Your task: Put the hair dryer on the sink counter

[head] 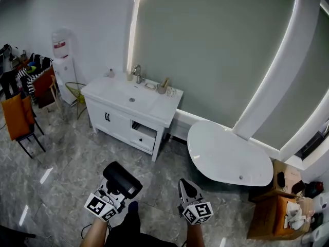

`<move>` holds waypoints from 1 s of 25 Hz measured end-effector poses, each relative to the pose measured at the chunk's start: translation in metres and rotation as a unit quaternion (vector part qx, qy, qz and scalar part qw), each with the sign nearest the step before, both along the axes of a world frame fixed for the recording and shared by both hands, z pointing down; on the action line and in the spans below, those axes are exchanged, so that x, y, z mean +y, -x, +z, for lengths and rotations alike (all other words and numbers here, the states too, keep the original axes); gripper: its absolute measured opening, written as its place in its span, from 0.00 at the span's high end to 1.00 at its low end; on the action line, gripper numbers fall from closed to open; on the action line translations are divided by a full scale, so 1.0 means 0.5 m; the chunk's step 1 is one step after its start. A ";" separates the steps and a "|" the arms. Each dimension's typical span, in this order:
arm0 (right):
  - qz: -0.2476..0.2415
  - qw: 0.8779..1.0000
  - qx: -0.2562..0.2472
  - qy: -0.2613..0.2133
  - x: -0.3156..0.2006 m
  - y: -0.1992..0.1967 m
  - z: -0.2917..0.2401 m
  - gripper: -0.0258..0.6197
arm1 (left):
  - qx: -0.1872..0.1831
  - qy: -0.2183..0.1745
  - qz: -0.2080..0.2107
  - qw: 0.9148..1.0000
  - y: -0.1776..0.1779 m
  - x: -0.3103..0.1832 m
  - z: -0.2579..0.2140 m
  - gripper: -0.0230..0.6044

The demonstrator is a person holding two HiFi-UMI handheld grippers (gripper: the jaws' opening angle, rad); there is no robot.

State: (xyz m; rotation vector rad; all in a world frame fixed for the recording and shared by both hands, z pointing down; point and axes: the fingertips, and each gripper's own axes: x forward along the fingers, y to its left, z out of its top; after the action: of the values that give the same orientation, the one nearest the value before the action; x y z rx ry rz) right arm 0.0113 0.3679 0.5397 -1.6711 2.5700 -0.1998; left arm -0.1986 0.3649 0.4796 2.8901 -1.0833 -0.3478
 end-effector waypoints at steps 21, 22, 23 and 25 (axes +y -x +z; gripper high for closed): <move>-0.006 1.000 -0.005 0.027 -0.360 0.041 -0.013 0.91 | 0.014 0.014 -0.007 1.000 0.041 -0.351 0.003 0.59; -0.005 1.000 -0.004 0.026 -0.376 0.045 -0.016 0.91 | 0.014 0.014 -0.006 1.000 0.047 -0.366 0.002 0.59; -0.004 1.000 -0.004 0.025 -0.394 0.049 -0.017 0.91 | 0.013 0.013 -0.007 1.000 0.053 -0.381 0.002 0.59; -0.001 1.000 -0.006 0.022 -0.427 0.055 -0.017 0.91 | 0.009 0.013 -0.007 1.000 0.063 -0.415 0.005 0.59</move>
State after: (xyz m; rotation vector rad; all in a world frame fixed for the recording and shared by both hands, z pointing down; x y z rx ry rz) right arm -0.0164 0.1544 0.5310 -1.6748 2.5772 -0.2672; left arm -0.2300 0.1572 0.4822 2.8519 -1.0962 -0.3571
